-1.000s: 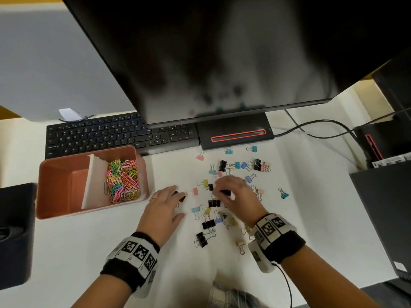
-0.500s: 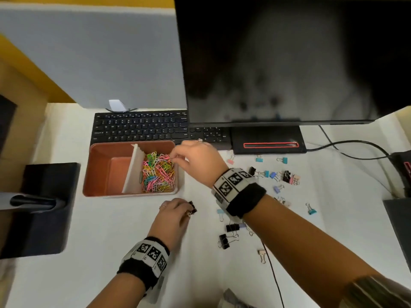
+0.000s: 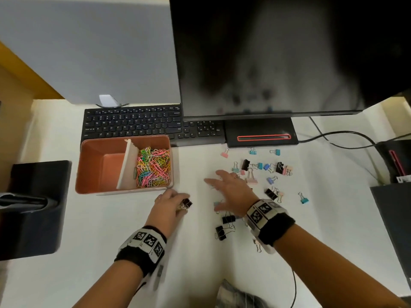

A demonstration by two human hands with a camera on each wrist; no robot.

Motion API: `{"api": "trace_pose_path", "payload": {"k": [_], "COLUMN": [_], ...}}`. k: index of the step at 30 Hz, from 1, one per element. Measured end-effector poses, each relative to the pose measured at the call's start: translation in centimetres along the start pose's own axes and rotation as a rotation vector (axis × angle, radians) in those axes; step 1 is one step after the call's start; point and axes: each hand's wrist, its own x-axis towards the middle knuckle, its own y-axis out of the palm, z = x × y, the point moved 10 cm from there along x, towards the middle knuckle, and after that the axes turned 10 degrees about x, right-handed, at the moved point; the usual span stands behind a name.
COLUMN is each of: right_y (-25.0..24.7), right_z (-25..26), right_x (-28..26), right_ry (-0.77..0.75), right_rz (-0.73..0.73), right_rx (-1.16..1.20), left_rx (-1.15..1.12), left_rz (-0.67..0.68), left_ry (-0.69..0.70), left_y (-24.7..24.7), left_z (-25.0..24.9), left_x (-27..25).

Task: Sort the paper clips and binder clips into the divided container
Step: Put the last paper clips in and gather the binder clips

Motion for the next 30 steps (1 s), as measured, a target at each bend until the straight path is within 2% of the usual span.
{"api": "trace_pose_path", "payload": {"k": [8,16,19,24,29,30], "right_y": [-0.1,-0.2,-0.7,-2.6,0.8,1.3], "right_z": [-0.4,0.3,0.9,0.5,2.2,2.1], "right_x": [0.9,1.4,1.2,0.0,-0.3,0.1], "right_ry": [0.010,-0.030,-0.051,-0.068,-0.187,-0.174], "right_rz": [-0.068,-0.061,-0.047,-0.141,-0.001,0.013], "right_rx": [0.293,0.235,0.243,0.244,0.015,0.018], "left_rx": [-0.130,-0.064,-0.065,-0.126,-0.183,-0.197], "left_rz": [0.097,0.077,0.075,0.046,0.031,0.030], "left_ry": [-0.054,-0.002,-0.023,-0.044,-0.071,-0.082], "left_y": [1.1,0.7,0.5,-0.2,-0.5,-0.6], "left_z": [0.1,-0.9,-1.0,-0.7,0.0,0.2], "left_x": [0.4,0.6,0.5,0.1,-0.3,-0.3]}}
